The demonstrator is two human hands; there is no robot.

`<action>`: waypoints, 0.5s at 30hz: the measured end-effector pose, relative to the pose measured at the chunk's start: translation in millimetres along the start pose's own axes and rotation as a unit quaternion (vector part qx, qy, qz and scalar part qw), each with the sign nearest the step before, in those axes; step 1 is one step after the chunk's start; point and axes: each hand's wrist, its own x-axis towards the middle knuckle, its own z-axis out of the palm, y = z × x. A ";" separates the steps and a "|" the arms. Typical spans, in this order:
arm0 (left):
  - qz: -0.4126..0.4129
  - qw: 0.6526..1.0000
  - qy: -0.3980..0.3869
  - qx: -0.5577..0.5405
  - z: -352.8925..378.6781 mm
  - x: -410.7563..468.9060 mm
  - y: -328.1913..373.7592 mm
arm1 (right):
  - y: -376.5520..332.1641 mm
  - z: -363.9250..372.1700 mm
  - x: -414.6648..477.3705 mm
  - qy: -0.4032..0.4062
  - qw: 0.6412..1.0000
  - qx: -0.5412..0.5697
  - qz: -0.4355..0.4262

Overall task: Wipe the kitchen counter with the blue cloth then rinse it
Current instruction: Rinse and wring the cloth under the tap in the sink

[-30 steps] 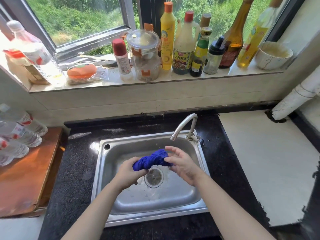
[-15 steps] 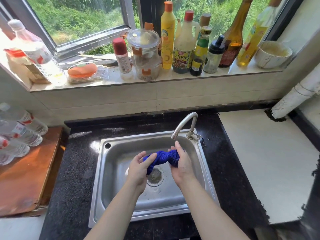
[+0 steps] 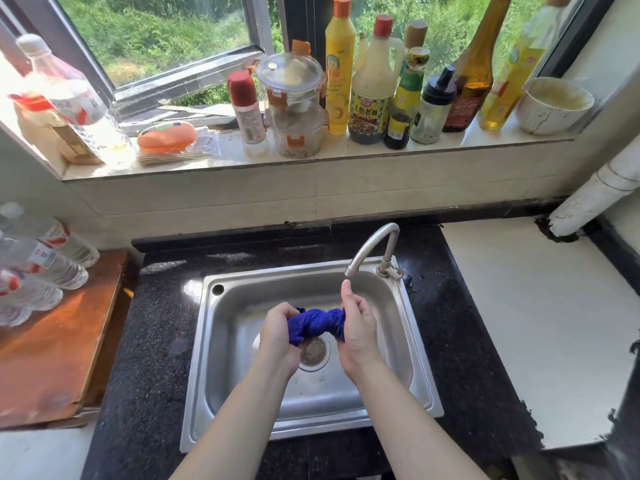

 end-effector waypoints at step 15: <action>0.496 0.787 0.059 0.362 -13.1 11.5 -26.9 | 12.6 11.6 24.6 0.077 0.977 -0.102 0.169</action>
